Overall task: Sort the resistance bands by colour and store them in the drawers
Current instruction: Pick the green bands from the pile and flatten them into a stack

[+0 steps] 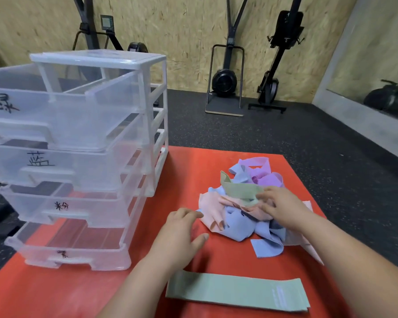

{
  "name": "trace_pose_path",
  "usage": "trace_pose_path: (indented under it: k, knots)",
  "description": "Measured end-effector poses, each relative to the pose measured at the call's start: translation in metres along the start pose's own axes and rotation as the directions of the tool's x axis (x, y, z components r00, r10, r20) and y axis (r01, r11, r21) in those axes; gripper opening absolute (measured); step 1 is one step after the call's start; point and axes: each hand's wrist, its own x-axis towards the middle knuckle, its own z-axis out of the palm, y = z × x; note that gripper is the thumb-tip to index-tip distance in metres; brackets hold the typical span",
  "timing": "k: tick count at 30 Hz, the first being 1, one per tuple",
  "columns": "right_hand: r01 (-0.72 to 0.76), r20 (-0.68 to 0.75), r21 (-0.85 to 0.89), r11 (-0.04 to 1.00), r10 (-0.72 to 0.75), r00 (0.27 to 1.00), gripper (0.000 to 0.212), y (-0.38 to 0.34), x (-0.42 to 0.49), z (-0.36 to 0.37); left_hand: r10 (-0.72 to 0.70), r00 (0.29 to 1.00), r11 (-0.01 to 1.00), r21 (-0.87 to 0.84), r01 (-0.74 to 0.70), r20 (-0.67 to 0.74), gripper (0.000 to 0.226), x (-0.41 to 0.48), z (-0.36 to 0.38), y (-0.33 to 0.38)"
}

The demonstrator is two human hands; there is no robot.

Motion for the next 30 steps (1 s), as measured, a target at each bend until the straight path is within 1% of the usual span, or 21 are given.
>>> trace_pose_path:
  k: [1,3,4,5,7,9,11,14,16,17,18,20,23,24,27,30]
  knots:
    - [0.027,-0.105,0.036,0.999,-0.023,0.994,0.035,-0.002,0.000,-0.002,0.005,1.000,1.000,-0.001,-0.005,-0.005,0.055,0.000,0.000,0.001]
    - [0.104,-0.323,0.110,0.988,-0.063,0.944,0.030,-0.009,0.002,-0.014,0.012,1.000,1.000,-0.006,-0.012,-0.021,0.054,0.003,-0.002,0.004]
    - [0.120,-0.397,0.154,0.981,-0.050,0.916,0.029,-0.014,0.003,-0.023,0.012,0.999,1.000,-0.014,-0.013,-0.033,0.052,0.004,-0.003,0.006]
    - [0.113,-0.429,0.204,0.972,-0.015,0.903,0.029,-0.020,0.004,-0.033,0.014,0.999,1.000,-0.023,-0.015,-0.048,0.051,0.005,-0.004,0.007]
    - [0.093,-0.432,0.313,0.945,0.054,0.900,0.032,-0.031,0.006,-0.049,0.016,0.997,0.999,-0.035,-0.019,-0.070,0.049,0.007,-0.005,0.011]
    - [0.130,-0.465,0.405,0.905,0.081,0.882,0.038,-0.039,0.007,-0.063,0.017,0.996,0.999,-0.047,-0.021,-0.084,0.047,0.007,-0.007,0.014]
    - [0.172,-0.465,0.490,0.855,0.089,0.881,0.040,-0.049,0.005,-0.075,0.016,0.995,0.998,-0.067,-0.023,-0.102,0.045,0.007,-0.008,0.017]
    - [0.245,-0.448,0.630,0.737,0.087,0.890,0.052,-0.064,-0.006,-0.088,0.016,0.992,0.995,-0.099,-0.029,-0.128,0.043,0.006,-0.011,0.024]
    - [0.302,-0.466,0.685,0.663,0.081,0.881,0.055,-0.076,-0.021,-0.090,0.016,0.988,0.991,-0.131,-0.036,-0.151,0.040,0.003,-0.012,0.030]
    - [0.315,-0.463,0.699,0.642,0.071,0.884,0.055,-0.081,-0.030,-0.089,0.019,0.986,0.988,-0.151,-0.045,-0.166,0.039,0.001,-0.011,0.033]
    - [0.313,-0.451,0.698,0.644,0.055,0.891,0.053,-0.084,-0.040,-0.085,0.022,0.984,0.984,-0.170,-0.052,-0.178,0.038,-0.002,-0.011,0.036]
    - [0.268,-0.404,0.638,0.722,0.018,0.915,0.051,-0.082,-0.058,-0.068,0.022,0.983,0.977,-0.203,-0.060,-0.183,0.038,-0.007,-0.009,0.042]
    - [0.128,-0.265,0.430,0.894,-0.010,0.964,0.039,-0.064,-0.086,-0.025,0.029,0.990,0.975,-0.212,-0.059,-0.140,0.039,-0.016,-0.003,0.050]
    - [0.088,-0.216,0.353,0.931,-0.010,0.976,0.035,-0.056,-0.095,-0.009,0.035,0.993,0.978,-0.201,-0.058,-0.115,0.040,-0.018,0.000,0.052]
    - [-0.019,-0.098,0.233,0.972,0.043,0.994,0.030,-0.039,-0.122,0.031,0.048,0.999,0.992,-0.120,-0.049,-0.016,0.044,-0.024,0.009,0.051]
    - [-0.009,-0.025,0.112,0.994,0.012,1.000,0.034,-0.027,-0.132,0.047,0.059,0.998,0.997,-0.041,-0.058,0.032,0.045,-0.028,0.016,0.047]
